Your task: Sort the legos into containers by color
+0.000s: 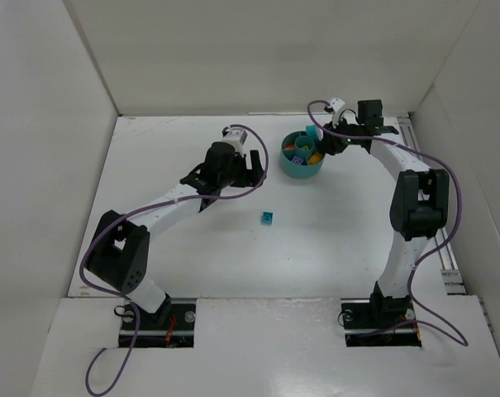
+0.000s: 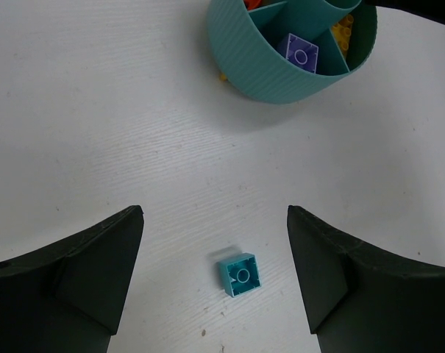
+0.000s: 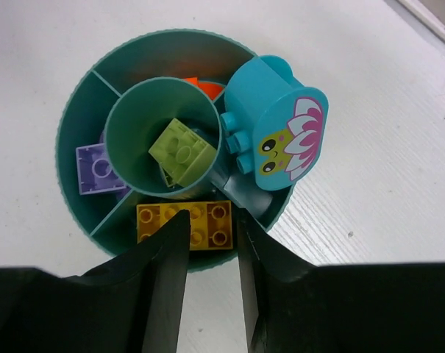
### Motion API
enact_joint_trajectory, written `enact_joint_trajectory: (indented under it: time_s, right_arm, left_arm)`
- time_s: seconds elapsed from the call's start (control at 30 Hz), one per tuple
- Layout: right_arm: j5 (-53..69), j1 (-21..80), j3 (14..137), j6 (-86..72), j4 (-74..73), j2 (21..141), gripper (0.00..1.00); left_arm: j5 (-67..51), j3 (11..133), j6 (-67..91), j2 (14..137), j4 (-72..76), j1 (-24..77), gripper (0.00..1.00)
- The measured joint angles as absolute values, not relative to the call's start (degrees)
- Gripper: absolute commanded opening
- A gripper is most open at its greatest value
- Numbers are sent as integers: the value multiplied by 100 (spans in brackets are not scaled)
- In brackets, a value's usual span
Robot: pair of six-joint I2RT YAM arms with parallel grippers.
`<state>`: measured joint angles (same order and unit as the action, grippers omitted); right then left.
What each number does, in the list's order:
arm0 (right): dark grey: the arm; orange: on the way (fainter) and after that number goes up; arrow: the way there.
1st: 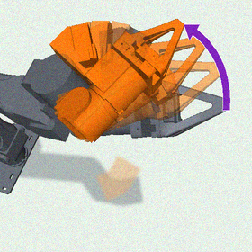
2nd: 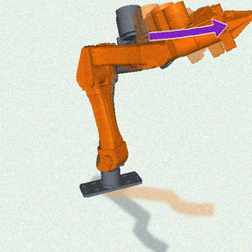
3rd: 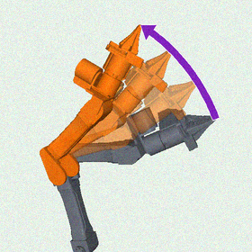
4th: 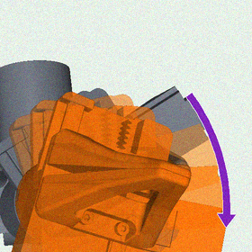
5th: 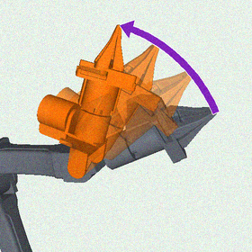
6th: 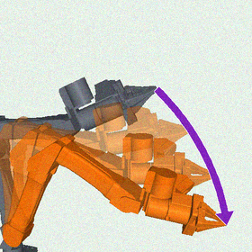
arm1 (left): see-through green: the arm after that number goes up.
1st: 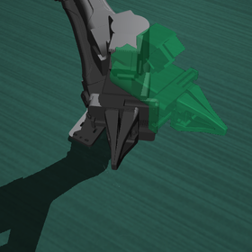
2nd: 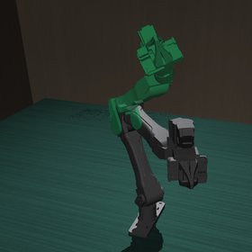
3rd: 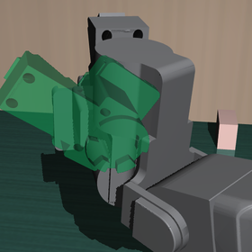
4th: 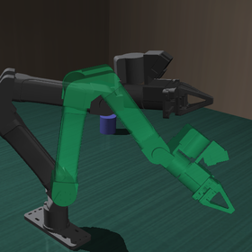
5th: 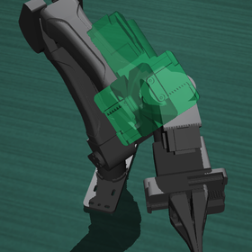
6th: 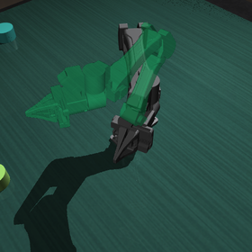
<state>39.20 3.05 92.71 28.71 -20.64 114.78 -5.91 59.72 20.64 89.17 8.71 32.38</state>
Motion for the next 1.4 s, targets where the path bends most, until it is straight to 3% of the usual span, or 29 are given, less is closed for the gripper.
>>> enact_joint_trajectory:
  time_s: [0.23, 0.4, 0.97, 1.4]
  right_arm:
    - [3924, 285, 9185, 2923, -2073, 10772, 46]
    - [3955, 261, 9369, 2971, -1990, 10501, 47]
    - [2998, 670, 11314, 2587, -1785, 12256, 48]
    - [2976, 674, 11139, 2434, -1745, 12433, 47]
  left_arm:
    - [-602, 5979, 2064, 8938, 871, 3238, 76]
    - [-611, 6016, 2064, 9026, 867, 3238, 76]
    - [-631, 6090, 2064, 9032, 851, 3238, 79]
    - [-637, 6101, 2064, 9043, 792, 3238, 79]
